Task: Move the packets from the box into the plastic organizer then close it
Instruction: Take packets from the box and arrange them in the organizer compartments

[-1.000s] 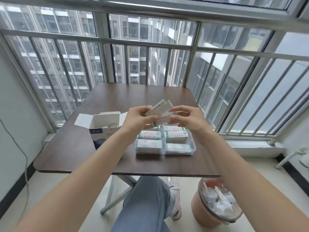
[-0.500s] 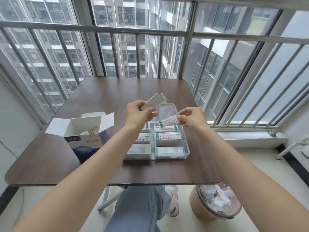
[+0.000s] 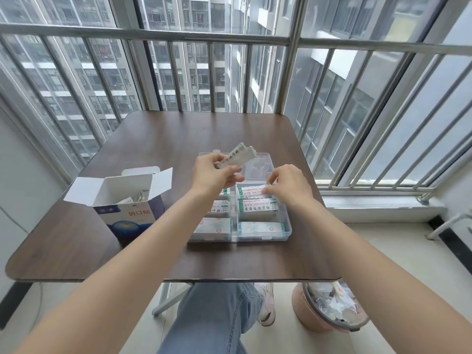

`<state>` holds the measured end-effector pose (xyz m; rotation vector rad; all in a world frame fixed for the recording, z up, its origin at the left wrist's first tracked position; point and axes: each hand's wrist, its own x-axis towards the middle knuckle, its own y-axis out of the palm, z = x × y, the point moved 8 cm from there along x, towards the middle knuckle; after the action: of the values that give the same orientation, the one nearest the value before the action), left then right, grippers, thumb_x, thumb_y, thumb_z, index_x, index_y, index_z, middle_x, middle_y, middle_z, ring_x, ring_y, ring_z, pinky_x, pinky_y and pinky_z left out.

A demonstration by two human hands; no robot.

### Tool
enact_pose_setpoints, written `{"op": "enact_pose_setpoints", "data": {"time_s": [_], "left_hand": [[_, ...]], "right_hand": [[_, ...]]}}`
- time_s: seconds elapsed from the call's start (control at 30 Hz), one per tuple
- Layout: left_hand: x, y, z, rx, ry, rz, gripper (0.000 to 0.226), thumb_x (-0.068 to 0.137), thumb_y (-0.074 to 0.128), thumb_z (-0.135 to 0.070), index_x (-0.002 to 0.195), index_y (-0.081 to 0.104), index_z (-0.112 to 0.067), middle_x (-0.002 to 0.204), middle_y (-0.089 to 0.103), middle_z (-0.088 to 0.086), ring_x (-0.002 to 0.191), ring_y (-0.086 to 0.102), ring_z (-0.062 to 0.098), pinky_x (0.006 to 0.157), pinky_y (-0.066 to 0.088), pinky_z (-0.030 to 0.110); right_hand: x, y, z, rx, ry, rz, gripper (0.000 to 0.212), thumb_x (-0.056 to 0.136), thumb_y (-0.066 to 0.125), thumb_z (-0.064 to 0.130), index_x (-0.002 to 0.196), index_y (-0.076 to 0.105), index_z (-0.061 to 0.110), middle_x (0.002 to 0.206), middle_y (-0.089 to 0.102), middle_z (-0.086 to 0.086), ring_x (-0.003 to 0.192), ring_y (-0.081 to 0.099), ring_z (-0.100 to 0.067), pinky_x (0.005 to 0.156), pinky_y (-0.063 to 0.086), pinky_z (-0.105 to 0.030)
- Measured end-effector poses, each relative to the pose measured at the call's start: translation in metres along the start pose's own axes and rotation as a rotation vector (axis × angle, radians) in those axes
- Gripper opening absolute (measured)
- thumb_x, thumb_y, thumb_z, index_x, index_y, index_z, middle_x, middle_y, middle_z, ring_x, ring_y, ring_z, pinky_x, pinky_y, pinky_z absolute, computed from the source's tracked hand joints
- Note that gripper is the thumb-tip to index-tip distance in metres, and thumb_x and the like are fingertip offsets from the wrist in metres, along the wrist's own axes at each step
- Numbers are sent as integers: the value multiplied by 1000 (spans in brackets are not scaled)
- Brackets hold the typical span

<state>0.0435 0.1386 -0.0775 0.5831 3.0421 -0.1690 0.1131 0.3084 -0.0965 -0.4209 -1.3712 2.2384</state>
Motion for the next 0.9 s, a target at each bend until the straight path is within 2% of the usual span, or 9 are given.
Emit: {"op": "enact_pose_setpoints", "data": {"time_s": [0.17, 0.4, 0.53, 0.63, 0.7, 0.8, 0.87, 0.9], "left_hand": [[-1, 1, 1, -1, -7, 7, 14, 87, 63, -1, 99, 62, -9, 93, 70, 12, 57, 69, 11, 59, 56, 20], [-2, 0, 1, -14, -15, 5, 14, 87, 62, -1, 99, 61, -9, 95, 69, 13, 58, 69, 11, 60, 56, 21], [-2, 0, -1, -20, -12, 16, 14, 87, 62, 0, 98, 61, -8, 92, 70, 12, 57, 69, 11, 58, 55, 19], [-2, 0, -2, -20, -9, 23, 16, 87, 62, 0, 101, 61, -6, 91, 70, 12, 57, 69, 11, 57, 54, 19], [-3, 1, -1, -19, -14, 32, 17, 87, 63, 0, 103, 61, -5, 91, 70, 11, 57, 68, 11, 56, 54, 18], [-3, 5, -1, -25, -26, 61, 17, 87, 62, 1, 103, 61, -4, 89, 69, 10, 54, 68, 9, 55, 54, 18], [-4, 10, -2, -14, -19, 97, 16, 86, 62, 2, 101, 61, -4, 86, 69, 10, 54, 67, 9, 58, 56, 20], [-4, 11, -2, -5, -10, 114, 14, 86, 62, 2, 99, 61, -5, 85, 69, 9, 56, 68, 9, 60, 57, 21]], "right_hand": [[2, -1, 0, -72, 38, 25, 24, 78, 73, 39, 88, 69, 18, 104, 64, -3, 97, 60, -23, 68, 38, -29], [-1, -4, 6, -175, 4, -1, 24, 81, 70, 37, 95, 68, 17, 105, 63, -3, 98, 59, -24, 68, 37, -28], [-2, -5, 8, -148, -9, -4, 20, 84, 67, 35, 94, 70, 17, 101, 65, -1, 95, 60, -22, 68, 38, -29], [-1, -18, 10, 131, -48, -46, 22, 91, 59, 32, 95, 71, 14, 90, 64, 1, 89, 60, -17, 72, 39, -26], [0, -25, 14, 350, -79, -47, 26, 94, 53, 31, 92, 72, 13, 79, 65, 1, 76, 58, -12, 72, 38, -25], [-3, -32, 20, 668, -97, -26, 30, 96, 50, 34, 83, 71, 17, 68, 62, 2, 55, 48, -7, 57, 40, -23], [-6, -34, 24, 836, -115, 24, 21, 92, 58, 31, 84, 69, 16, 71, 63, 1, 53, 49, -8, 44, 37, -16], [-7, -35, 25, 836, -130, 40, 14, 89, 63, 26, 84, 68, 15, 72, 64, 0, 54, 51, -9, 42, 36, -14]]}}
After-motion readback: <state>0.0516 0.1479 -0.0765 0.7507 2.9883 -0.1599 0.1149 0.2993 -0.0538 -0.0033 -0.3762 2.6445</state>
